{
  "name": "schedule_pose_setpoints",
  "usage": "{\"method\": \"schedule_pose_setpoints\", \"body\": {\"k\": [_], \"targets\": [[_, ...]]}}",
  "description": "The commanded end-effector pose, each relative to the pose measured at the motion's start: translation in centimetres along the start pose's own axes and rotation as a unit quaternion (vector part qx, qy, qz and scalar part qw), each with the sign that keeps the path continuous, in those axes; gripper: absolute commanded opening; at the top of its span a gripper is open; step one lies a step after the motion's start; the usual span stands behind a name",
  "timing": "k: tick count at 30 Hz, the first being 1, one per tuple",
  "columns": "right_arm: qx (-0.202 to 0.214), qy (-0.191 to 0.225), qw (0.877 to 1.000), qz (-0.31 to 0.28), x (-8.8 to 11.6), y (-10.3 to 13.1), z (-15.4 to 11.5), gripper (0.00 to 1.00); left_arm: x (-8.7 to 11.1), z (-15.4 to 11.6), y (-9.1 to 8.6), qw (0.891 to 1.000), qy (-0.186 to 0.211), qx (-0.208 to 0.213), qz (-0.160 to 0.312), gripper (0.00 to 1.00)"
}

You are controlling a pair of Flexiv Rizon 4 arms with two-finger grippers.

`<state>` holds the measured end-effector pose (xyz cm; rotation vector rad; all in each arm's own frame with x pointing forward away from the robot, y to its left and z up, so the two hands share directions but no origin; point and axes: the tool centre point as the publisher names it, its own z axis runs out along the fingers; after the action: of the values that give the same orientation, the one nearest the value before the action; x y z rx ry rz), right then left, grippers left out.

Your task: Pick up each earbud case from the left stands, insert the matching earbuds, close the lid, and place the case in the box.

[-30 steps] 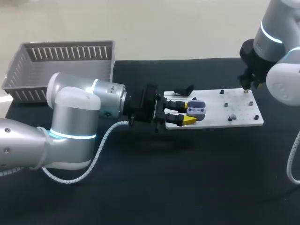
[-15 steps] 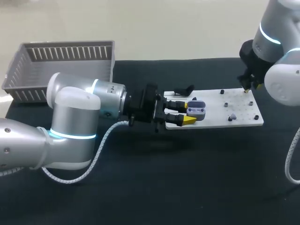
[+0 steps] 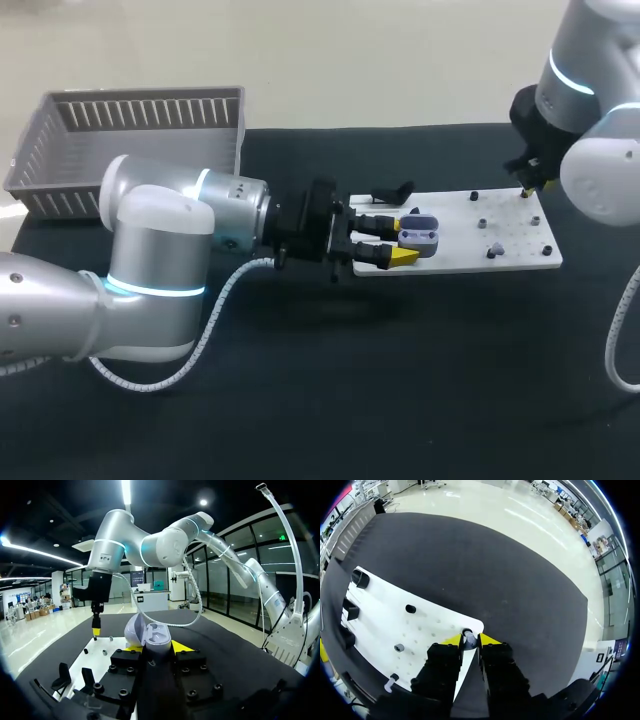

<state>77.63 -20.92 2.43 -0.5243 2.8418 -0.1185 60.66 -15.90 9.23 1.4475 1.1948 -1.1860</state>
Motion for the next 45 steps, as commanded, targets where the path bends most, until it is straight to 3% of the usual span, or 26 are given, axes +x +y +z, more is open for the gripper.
{"method": "schedule_pose_setpoints", "body": {"k": [1,9,15,24,45], "targets": [[0.003,-0.004,1.000,0.001,0.3,0.2,-0.8,0.00,0.1,0.0,-0.1,1.000,-0.002,-0.002,0.001,0.00],[0.029,-0.012,0.999,0.026,1.5,0.9,-5.1,0.00,0.1,0.0,-0.1,1.000,-0.002,-0.002,0.001,0.00],[0.047,0.011,0.996,0.079,2.9,1.8,-9.1,0.00,0.1,0.0,-0.1,1.000,-0.002,-0.002,0.001,0.00],[0.107,0.003,0.986,0.132,4.9,4.6,-12.8,0.00,0.1,0.0,-0.1,1.000,-0.002,-0.002,0.001,0.00],[0.097,0.004,0.984,0.146,4.9,5.1,-13.2,0.00,0.1,0.0,-0.1,1.000,-0.002,-0.002,0.001,0.00]]}}
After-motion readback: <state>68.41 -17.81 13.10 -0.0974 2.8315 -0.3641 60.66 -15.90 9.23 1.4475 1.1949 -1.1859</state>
